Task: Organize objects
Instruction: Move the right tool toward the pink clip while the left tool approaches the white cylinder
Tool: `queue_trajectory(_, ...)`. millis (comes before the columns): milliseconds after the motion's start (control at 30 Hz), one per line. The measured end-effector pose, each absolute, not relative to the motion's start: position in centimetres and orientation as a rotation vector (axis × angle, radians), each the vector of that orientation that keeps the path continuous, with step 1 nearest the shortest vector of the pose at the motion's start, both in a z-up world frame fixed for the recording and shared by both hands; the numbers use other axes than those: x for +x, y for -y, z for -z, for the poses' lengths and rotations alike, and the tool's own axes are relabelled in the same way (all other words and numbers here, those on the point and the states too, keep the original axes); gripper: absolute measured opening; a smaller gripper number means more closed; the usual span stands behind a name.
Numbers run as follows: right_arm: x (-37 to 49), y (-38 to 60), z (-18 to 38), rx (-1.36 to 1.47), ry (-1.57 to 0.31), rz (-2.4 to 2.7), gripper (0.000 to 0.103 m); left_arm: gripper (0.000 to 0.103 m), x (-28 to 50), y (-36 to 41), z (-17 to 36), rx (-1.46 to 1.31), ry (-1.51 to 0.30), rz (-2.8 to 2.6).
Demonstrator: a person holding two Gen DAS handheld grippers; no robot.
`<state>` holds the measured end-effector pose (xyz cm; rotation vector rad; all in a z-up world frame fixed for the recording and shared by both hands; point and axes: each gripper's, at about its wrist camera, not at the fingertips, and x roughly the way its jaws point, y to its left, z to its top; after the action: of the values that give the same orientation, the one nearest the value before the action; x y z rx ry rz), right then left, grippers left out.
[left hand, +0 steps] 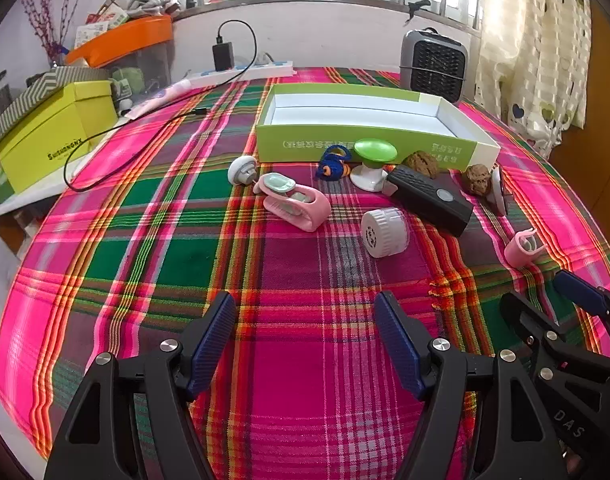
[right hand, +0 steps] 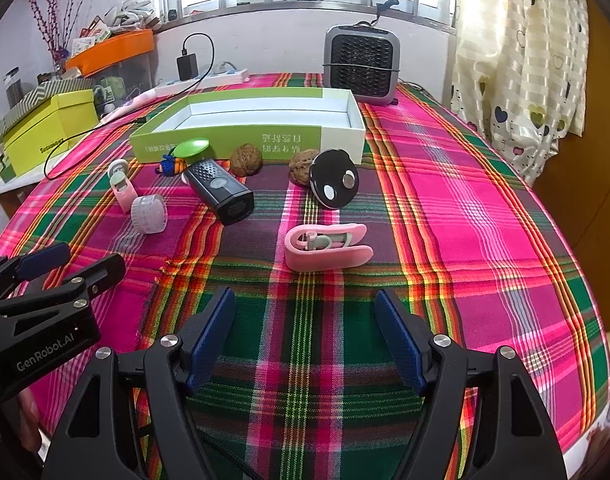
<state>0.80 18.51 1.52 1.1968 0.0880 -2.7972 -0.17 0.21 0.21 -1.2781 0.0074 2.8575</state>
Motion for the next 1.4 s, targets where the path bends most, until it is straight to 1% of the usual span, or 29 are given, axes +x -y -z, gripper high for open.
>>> queue_trajectory(433,0.5,-18.7,-1.6,1.198,-0.110,2.742,0.072,0.071,-0.4,0.3,-0.1,-1.249,-0.006,-2.815)
queue_trajectory(633,0.8,-19.3,-1.5,1.182,-0.132,2.700,0.072,0.071,-0.4,0.4,-0.1,-1.229,-0.034,-2.768)
queue_trajectory(867,0.6,-20.1,-1.5,1.177,-0.115,2.712,0.072,0.071,-0.8,0.5,-0.3,-1.207,0.002,-2.717)
queue_trajectory(1167,0.3,-19.3,-1.6,1.175,-0.134,2.685,0.072,0.071,-1.0,0.0,-0.4,-1.197,-0.020,-2.696)
queue_trajectory(1400,-0.1,-19.4,-1.8,1.172,-0.106,2.694,0.072,0.071,-1.4,-0.6,-0.5,-1.199,0.000,-2.670)
